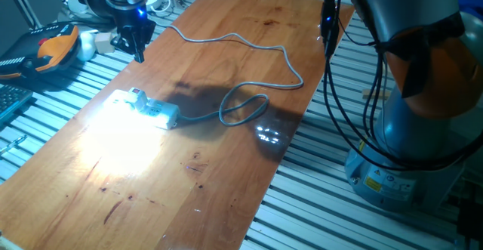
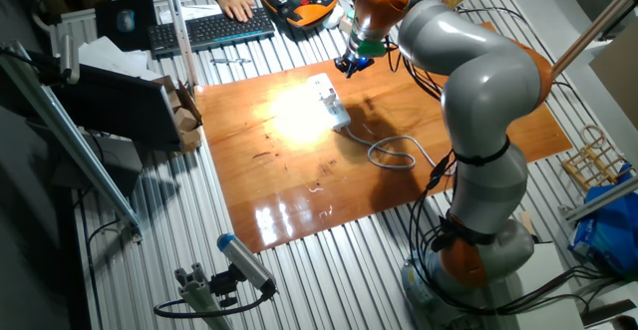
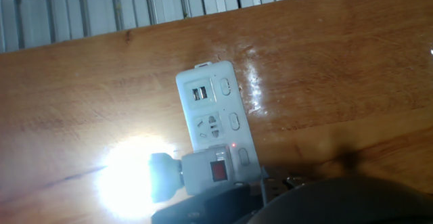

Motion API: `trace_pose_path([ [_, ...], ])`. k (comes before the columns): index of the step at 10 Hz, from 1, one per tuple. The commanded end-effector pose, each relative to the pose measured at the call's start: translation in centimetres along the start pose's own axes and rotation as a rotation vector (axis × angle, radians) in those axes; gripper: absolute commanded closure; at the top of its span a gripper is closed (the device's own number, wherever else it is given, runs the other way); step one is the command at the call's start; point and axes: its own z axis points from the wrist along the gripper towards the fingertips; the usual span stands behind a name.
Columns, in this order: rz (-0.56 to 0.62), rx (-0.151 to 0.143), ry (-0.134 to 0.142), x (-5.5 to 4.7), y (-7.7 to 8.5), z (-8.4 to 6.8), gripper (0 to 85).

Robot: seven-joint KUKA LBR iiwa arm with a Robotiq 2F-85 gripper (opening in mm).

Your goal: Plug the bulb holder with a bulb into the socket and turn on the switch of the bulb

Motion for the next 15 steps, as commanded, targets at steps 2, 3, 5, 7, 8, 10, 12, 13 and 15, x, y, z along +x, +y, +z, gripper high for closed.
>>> trace_pose_path([
  [2, -0.025, 0.013, 0.007, 0.0, 0.0, 0.0, 85.0],
  [3, -0.066, 0.039, 0.013, 0.2, 0.0, 0.1, 85.0],
  [5, -0.085, 0.033, 0.015, 1.4, -0.5, 0.7, 85.0],
  [7, -0.094, 0.030, 0.017, 3.5, -1.1, 1.4, 85.0],
  [8, -0.094, 0.039, 0.026, 4.6, -1.4, 1.7, 85.0],
  [10, -0.103, 0.041, 0.053, 6.3, -2.1, 1.9, 85.0],
  [12, -0.107, 0.051, 0.060, 7.9, -2.3, 2.1, 85.0],
  [13, -0.108, 0.049, 0.060, 8.6, -2.5, 2.5, 85.0],
  [15, -0.109, 0.038, 0.057, 9.7, -2.8, 3.5, 85.0],
])
